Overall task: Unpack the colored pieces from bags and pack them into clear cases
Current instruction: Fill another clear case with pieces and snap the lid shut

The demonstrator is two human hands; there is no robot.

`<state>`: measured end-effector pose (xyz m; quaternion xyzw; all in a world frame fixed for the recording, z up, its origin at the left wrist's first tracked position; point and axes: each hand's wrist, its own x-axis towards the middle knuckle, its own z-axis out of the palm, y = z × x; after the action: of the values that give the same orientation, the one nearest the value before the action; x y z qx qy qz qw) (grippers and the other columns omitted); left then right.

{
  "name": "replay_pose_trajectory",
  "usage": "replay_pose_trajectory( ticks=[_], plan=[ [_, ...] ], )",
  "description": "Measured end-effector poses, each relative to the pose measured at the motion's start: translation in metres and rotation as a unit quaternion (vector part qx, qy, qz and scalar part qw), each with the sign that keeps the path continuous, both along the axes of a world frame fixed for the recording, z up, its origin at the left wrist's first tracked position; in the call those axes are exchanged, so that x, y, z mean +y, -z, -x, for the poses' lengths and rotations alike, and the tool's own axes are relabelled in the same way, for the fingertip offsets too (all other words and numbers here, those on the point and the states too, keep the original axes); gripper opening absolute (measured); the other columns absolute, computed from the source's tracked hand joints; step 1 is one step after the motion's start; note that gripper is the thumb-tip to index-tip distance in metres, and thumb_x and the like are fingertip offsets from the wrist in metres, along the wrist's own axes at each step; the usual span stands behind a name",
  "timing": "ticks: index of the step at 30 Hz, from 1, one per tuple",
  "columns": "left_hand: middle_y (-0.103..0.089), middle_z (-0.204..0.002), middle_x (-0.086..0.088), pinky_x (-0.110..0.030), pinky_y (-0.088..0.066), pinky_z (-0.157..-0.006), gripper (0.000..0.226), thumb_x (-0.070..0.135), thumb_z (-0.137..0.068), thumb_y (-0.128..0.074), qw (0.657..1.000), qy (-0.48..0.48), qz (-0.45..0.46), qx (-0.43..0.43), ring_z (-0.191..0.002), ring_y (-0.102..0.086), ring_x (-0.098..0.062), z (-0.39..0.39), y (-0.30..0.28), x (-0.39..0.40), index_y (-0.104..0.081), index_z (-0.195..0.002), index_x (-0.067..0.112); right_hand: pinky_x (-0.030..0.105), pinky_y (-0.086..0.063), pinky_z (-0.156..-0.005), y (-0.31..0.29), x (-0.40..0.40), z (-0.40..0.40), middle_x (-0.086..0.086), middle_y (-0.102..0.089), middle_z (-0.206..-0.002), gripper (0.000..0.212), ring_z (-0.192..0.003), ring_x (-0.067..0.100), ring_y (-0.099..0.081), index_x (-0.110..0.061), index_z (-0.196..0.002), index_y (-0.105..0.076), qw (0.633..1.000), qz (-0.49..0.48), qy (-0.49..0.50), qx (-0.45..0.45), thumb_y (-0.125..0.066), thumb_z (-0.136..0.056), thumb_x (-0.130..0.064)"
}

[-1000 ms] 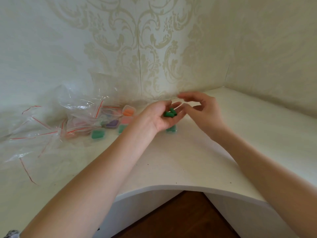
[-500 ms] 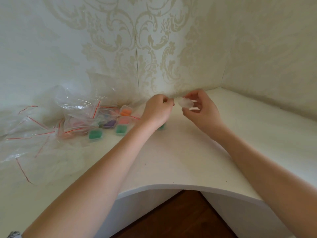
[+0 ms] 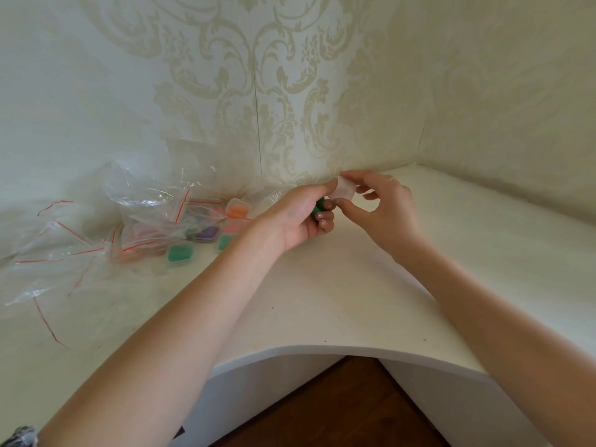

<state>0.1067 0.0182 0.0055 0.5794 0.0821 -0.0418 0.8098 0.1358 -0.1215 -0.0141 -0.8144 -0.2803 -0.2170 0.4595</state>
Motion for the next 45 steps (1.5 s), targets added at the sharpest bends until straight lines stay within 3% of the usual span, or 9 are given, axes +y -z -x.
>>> replay_pose_trajectory(
  ticks=[8, 13, 19, 23, 27, 32, 36, 39, 45],
  plan=[
    [-0.032, -0.058, 0.004, -0.015, -0.024, -0.039, 0.035, 0.023, -0.091, -0.062, 0.999, 0.032, 0.022, -0.009, -0.049, -0.022, -0.007, 0.000, 0.001, 0.003, -0.060, -0.056, 0.016, 0.026, -0.052, -0.081, 0.000, 0.001, 0.000, -0.004, -0.066, -0.094, 0.038, -0.081, 0.009, -0.060, -0.022, -0.116, -0.066, 0.999, -0.030, -0.020, 0.011, -0.074, -0.079, -0.021],
    [-0.035, -0.059, 0.003, -0.015, -0.027, -0.040, 0.032, 0.034, -0.088, -0.064, 0.996, 0.056, 0.075, -0.004, -0.051, -0.023, -0.008, 0.002, 0.000, 0.004, -0.051, -0.067, 0.013, 0.031, -0.054, -0.083, -0.003, 0.001, 0.005, 0.000, -0.069, -0.098, 0.039, -0.081, 0.009, -0.062, -0.020, -0.121, -0.064, 0.998, -0.052, -0.037, 0.000, -0.067, -0.082, -0.017],
    [-0.030, -0.055, 0.006, -0.014, -0.024, -0.043, 0.035, 0.034, -0.086, -0.065, 0.996, 0.018, 0.076, -0.034, -0.048, -0.021, -0.006, 0.002, -0.002, 0.003, -0.055, -0.057, 0.015, 0.033, -0.049, -0.076, 0.000, 0.003, 0.004, 0.015, -0.068, -0.092, 0.040, -0.083, 0.024, -0.064, -0.015, -0.137, -0.050, 0.993, 0.050, -0.039, -0.099, -0.049, -0.097, -0.010],
    [-0.026, -0.057, 0.006, -0.014, -0.027, -0.041, 0.028, 0.032, -0.089, -0.062, 0.998, 0.036, 0.016, -0.058, -0.047, -0.020, -0.007, 0.003, 0.000, 0.000, -0.058, -0.070, 0.012, 0.026, -0.052, -0.072, -0.007, -0.001, 0.003, 0.008, -0.068, -0.104, 0.045, -0.072, 0.012, -0.060, -0.016, -0.134, -0.050, 0.998, -0.005, -0.038, -0.047, -0.035, -0.095, 0.001],
    [-0.027, -0.055, 0.008, -0.015, -0.028, -0.042, 0.024, 0.030, -0.092, -0.056, 0.980, 0.156, -0.115, -0.052, -0.048, -0.021, -0.007, 0.009, -0.002, -0.002, -0.064, -0.095, 0.007, 0.027, -0.047, -0.058, -0.012, -0.005, 0.002, -0.003, -0.066, -0.085, 0.022, -0.062, 0.008, -0.054, -0.019, -0.107, -0.055, 0.992, -0.121, -0.028, 0.026, -0.040, -0.096, -0.006],
    [-0.031, -0.059, 0.008, -0.014, -0.028, -0.045, 0.017, 0.031, -0.091, -0.054, 0.976, 0.208, -0.065, -0.019, -0.052, -0.022, -0.006, 0.012, 0.001, -0.005, -0.054, -0.093, 0.014, 0.021, -0.044, -0.064, -0.015, -0.005, 0.002, -0.010, -0.067, -0.082, 0.020, -0.066, 0.003, -0.057, -0.027, -0.091, -0.067, 0.973, -0.136, -0.057, 0.180, -0.049, -0.098, -0.022],
    [-0.038, -0.064, 0.002, -0.018, -0.038, -0.049, 0.033, 0.041, -0.082, -0.063, 0.992, 0.093, 0.083, -0.001, -0.056, -0.031, -0.009, 0.002, 0.001, 0.006, -0.063, -0.100, 0.014, 0.016, -0.042, -0.059, -0.018, -0.009, -0.002, -0.009, -0.062, -0.082, 0.012, -0.066, 0.005, -0.053, -0.027, -0.095, -0.064, 0.971, -0.218, 0.030, 0.094, -0.053, -0.095, -0.024],
    [-0.041, -0.067, -0.001, -0.021, -0.041, -0.049, 0.041, 0.046, -0.092, -0.052, 0.988, 0.045, 0.148, 0.004, -0.053, -0.038, -0.011, -0.001, 0.000, 0.014, -0.061, -0.117, 0.016, 0.015, -0.038, -0.059, -0.017, -0.005, 0.003, -0.008, -0.060, -0.075, 0.008, -0.065, 0.006, -0.047, -0.022, -0.081, -0.061, 0.987, -0.158, 0.013, -0.001, -0.065, -0.086, -0.018],
    [-0.049, -0.070, 0.000, -0.022, -0.030, -0.056, 0.045, 0.055, -0.095, -0.039, 0.992, 0.075, 0.098, 0.001, -0.054, -0.037, -0.010, 0.003, 0.000, 0.007, -0.059, -0.095, 0.014, 0.007, -0.034, -0.065, 0.003, 0.006, 0.007, -0.021, -0.052, -0.081, 0.027, -0.074, -0.004, -0.044, -0.028, -0.104, -0.072, 0.994, 0.068, -0.064, -0.055, -0.073, -0.080, -0.017]
  ],
)
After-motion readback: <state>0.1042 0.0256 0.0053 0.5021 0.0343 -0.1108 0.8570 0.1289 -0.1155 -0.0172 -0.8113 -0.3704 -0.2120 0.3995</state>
